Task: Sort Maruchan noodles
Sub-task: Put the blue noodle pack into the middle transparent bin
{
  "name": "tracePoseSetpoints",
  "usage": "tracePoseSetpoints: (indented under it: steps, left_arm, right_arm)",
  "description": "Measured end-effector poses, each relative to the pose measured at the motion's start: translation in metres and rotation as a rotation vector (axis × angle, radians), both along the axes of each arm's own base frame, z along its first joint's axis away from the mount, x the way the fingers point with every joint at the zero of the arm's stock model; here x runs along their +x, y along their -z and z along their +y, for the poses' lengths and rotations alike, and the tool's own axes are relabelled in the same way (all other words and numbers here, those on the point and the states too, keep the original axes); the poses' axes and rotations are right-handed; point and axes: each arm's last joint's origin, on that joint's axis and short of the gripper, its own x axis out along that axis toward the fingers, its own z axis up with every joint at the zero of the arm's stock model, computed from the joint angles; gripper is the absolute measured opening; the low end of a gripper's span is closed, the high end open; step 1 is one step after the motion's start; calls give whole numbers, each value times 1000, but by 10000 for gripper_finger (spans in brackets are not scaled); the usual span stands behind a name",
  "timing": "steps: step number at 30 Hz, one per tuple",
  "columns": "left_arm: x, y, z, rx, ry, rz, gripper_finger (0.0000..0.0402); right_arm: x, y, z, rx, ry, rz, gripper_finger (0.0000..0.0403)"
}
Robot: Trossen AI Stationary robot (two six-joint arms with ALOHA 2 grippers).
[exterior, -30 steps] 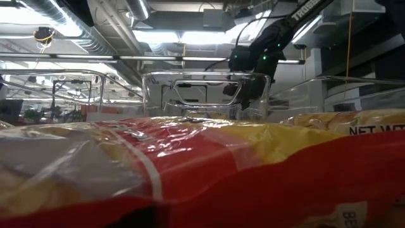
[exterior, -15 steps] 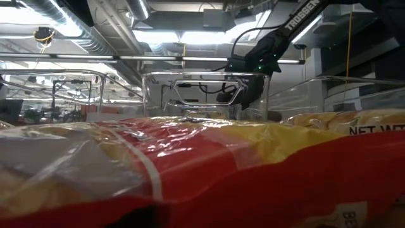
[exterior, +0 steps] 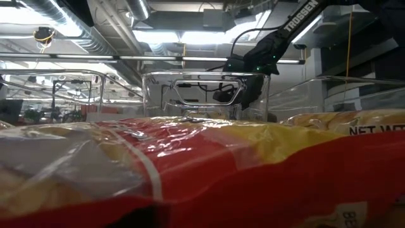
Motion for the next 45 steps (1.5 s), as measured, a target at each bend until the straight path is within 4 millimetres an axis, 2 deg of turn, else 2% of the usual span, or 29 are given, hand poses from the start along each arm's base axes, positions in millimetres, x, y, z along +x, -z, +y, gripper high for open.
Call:
tracePoseSetpoints:
  steps: [2, 11, 17, 26, 32, 39, 45]
  left_arm:
    - [0, 0, 0, 0, 0, 0, 0]
    - [0, 0, 0, 0, 0, 0, 0]
    - [0, 0, 0, 0, 0, 0, 0]
    - [0, 0, 0, 0, 0, 0, 0]
    - [0, 0, 0, 0, 0, 0, 0]
    - [0, 0, 0, 0, 0, 0, 0]
    - [0, 0, 0, 0, -1, 0, 0]
  right_arm:
    - [0, -1, 0, -4, -27, -3, 7]
    - [1, -11, 3, 13, -113, -66, 2]
    - [-1, -34, 3, -73, -160, -132, 1]
    - [-9, -84, 13, -229, -233, -256, 0]
    - [-21, -125, 30, -346, -280, -346, 0]
    - [-38, -171, 63, -459, -377, -458, 0]
    - [-45, -195, 97, -534, -518, -531, 0]
